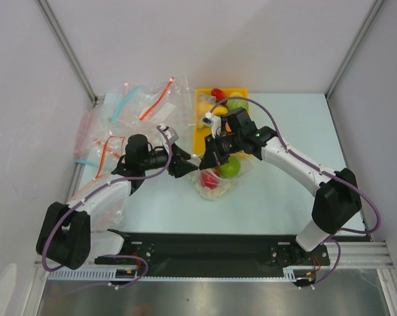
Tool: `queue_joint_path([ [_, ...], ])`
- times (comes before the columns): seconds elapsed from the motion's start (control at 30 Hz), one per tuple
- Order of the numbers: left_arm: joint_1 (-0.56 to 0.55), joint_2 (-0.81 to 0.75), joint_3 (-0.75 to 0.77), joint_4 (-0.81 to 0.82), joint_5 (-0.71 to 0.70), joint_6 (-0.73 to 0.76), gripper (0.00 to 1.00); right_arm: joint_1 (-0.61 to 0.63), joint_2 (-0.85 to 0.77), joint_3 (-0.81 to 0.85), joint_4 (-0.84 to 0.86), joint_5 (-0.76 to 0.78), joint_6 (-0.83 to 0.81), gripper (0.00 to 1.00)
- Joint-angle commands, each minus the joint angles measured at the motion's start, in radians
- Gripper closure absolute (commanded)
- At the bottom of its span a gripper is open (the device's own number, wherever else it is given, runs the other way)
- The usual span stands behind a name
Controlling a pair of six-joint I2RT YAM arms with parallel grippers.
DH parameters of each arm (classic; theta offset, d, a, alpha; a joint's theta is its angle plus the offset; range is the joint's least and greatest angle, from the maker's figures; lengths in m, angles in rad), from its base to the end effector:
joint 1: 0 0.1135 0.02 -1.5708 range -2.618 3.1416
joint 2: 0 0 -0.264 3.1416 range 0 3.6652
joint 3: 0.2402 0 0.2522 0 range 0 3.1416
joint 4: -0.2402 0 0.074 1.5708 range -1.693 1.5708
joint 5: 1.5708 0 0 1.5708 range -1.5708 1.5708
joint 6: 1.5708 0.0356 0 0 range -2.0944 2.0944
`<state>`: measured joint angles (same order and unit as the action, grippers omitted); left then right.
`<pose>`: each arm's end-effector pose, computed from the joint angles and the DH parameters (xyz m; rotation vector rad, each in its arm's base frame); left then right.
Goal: Place the food in the zip-top bag and seal the zipper
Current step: Zip the zipper food storage bag at the center of the board.
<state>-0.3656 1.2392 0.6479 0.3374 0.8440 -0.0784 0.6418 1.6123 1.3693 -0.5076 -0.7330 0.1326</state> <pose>0.2383 -0.1197 0.2518 0.8597 1.6598 -1.0741 0.2714 0.2326 0.3080 -0.9785 2.1914 1.2300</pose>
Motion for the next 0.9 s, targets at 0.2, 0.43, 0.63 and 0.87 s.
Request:
queue_joint_path([
  [0.2, 0.008, 0.091, 0.096, 0.037, 0.168, 0.075, 0.37, 0.006, -0.008, 0.031, -0.022, -0.009, -0.048, 1.0],
  [0.43, 0.008, 0.14, 0.156, 0.0, 0.201, 0.111, 0.87, 0.006, -0.008, 0.043, -0.04, 0.02, -0.07, 0.94],
  [0.63, 0.008, 0.132, 0.145, 0.002, 0.21, 0.106, 1.0, 0.007, -0.012, 0.062, -0.057, 0.052, -0.087, 0.74],
  [0.87, 0.008, 0.111, 0.124, 0.005, 0.205, 0.089, 1.0, 0.001, -0.035, 0.089, -0.034, 0.102, -0.09, 0.5],
])
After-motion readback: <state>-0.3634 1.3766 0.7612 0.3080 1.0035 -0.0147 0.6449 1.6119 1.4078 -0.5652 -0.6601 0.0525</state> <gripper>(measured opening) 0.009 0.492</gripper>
